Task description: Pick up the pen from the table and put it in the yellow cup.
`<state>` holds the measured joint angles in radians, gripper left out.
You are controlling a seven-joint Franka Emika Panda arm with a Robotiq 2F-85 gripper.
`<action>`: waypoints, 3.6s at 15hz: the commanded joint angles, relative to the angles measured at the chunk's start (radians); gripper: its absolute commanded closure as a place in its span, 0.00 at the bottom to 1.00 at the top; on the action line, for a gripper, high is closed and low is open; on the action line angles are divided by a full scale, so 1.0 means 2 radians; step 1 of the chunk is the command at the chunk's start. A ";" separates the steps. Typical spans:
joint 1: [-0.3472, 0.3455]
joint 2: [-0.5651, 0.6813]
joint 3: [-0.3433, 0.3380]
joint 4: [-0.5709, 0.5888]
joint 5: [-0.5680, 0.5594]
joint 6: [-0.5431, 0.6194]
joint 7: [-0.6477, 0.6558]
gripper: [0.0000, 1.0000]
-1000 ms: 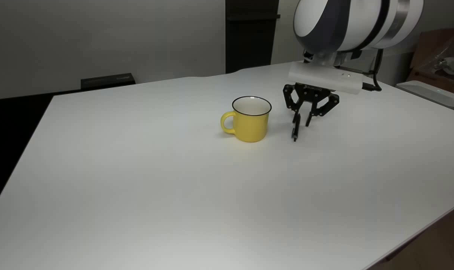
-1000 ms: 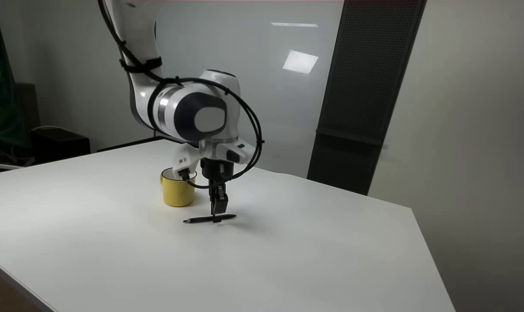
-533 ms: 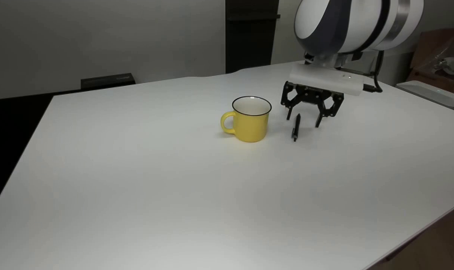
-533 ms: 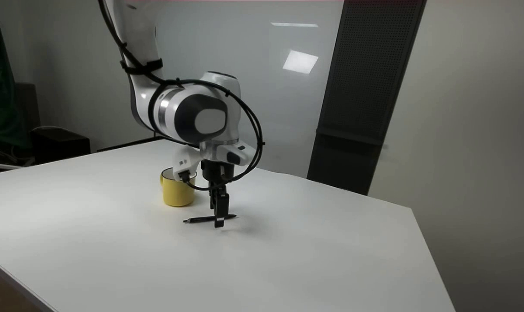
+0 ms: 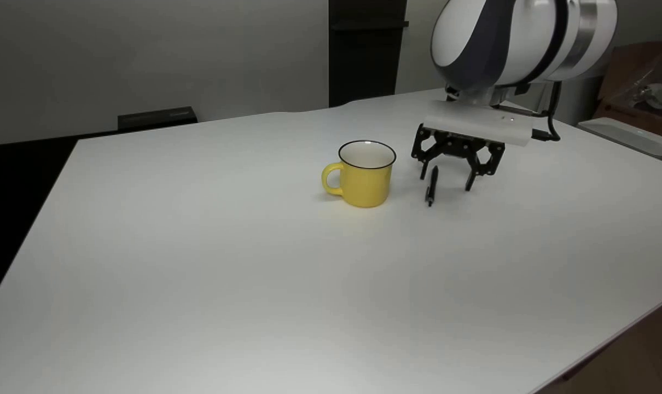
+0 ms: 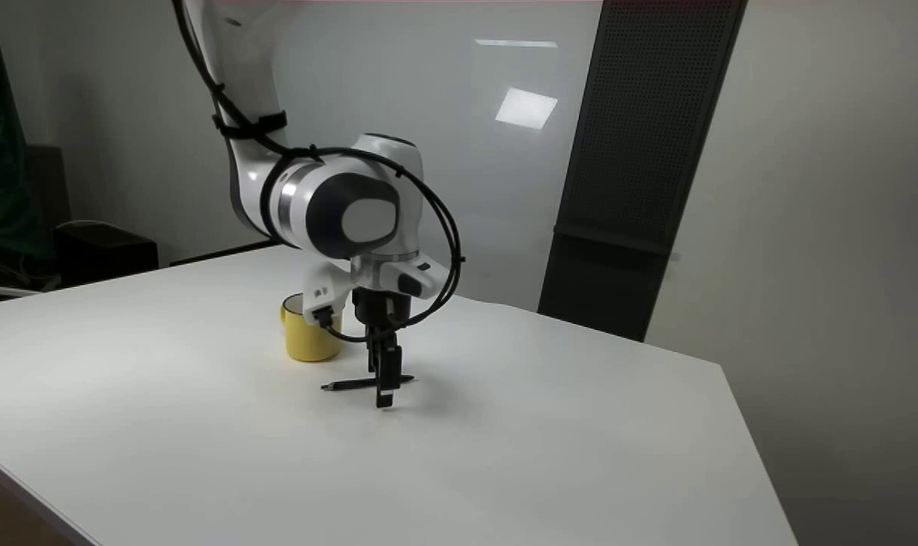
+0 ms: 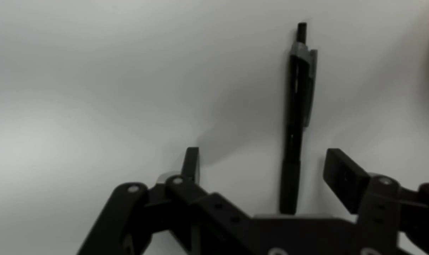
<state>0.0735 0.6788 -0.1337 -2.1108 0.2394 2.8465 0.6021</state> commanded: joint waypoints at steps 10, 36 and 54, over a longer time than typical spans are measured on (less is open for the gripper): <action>0.000 0.003 -0.003 0.009 0.009 0.001 -0.004 0.99; 0.057 -0.099 0.063 0.166 -0.122 -0.439 -0.091 0.87; 0.006 0.066 0.083 0.430 0.008 -0.691 -0.141 0.97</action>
<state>0.1038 0.7274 0.0236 -1.4041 0.2180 1.5393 0.2853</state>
